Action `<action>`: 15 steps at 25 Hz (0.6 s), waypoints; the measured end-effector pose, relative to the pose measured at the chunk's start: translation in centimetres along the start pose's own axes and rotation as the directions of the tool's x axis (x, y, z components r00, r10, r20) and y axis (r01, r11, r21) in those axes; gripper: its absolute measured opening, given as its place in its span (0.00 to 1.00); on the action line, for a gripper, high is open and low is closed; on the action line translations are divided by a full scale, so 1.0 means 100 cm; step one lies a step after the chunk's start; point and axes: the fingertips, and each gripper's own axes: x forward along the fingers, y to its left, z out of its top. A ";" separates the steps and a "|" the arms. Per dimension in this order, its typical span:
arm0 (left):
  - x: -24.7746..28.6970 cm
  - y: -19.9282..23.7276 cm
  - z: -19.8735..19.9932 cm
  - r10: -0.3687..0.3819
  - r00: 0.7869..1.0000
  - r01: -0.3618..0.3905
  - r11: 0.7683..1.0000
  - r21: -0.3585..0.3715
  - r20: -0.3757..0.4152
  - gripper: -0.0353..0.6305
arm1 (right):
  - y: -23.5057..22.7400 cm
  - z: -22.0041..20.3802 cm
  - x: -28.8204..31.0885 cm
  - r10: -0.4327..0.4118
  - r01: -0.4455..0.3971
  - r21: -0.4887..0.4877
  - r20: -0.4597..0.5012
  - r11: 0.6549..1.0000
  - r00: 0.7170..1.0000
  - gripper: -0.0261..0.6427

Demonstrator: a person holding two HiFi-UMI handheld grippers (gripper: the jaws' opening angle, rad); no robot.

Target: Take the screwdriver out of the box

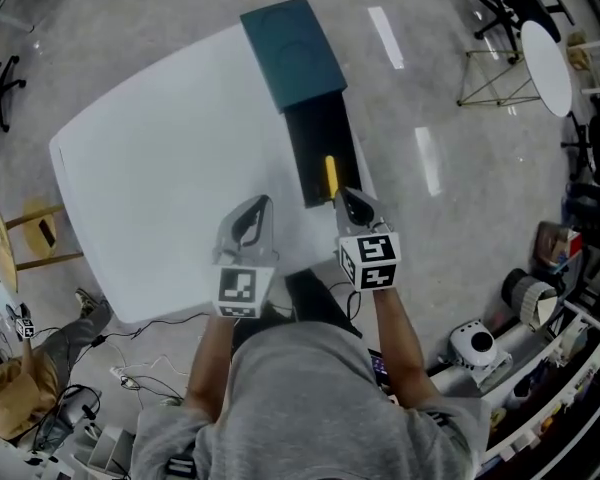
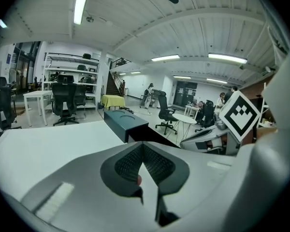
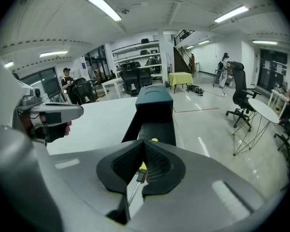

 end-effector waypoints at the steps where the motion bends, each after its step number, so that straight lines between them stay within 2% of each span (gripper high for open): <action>1: 0.001 0.001 -0.003 0.002 1.000 -0.002 1.000 -0.005 -0.005 0.07 | -0.002 -0.003 0.004 -0.003 0.003 0.007 -0.019 1.000 1.000 0.05; 4: 0.006 0.006 -0.010 0.010 1.000 -0.010 1.000 -0.012 -0.019 0.07 | -0.004 -0.013 0.015 0.004 -0.001 0.035 -0.080 0.999 0.997 0.05; 12: 0.013 0.009 -0.023 0.016 0.999 -0.017 0.999 -0.027 -0.050 0.07 | 0.000 -0.031 0.033 0.031 -0.021 0.056 -0.187 0.998 0.982 0.25; 15: 0.015 0.010 -0.026 0.022 0.998 -0.024 0.999 -0.028 -0.057 0.07 | -0.001 -0.036 0.038 0.033 -0.021 0.055 -0.223 0.998 0.974 0.27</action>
